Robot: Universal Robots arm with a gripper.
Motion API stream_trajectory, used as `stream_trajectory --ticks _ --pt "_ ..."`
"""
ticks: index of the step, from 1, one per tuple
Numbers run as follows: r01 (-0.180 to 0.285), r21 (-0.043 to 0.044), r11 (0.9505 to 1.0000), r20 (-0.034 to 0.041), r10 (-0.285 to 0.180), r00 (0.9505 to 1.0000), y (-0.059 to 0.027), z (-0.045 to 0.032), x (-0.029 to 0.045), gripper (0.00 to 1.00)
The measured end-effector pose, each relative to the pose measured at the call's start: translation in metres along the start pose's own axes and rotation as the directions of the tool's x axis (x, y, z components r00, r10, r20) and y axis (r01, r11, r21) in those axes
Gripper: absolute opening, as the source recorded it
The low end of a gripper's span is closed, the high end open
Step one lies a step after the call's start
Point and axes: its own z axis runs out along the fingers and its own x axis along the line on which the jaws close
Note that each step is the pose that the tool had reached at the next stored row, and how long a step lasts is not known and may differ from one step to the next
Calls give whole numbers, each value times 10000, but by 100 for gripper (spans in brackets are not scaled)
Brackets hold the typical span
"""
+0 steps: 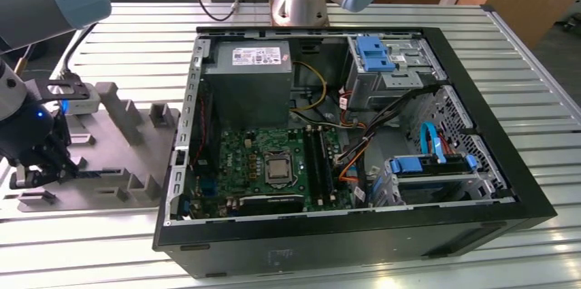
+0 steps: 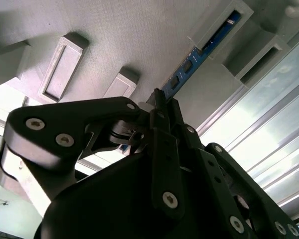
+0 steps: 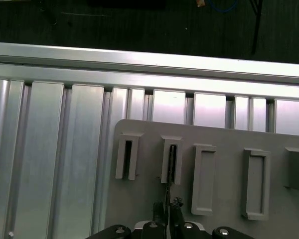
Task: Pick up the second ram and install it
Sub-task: 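Pick up the second ram and move it above second insertion slot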
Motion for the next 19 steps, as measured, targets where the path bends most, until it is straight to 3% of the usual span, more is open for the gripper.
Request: stream_trajectory --ticks 1,19 --pt "0 0 10000 1 0 10000 0 0 0 19" --pt "1 1 10000 19 -1 10000 0 0 1 13"
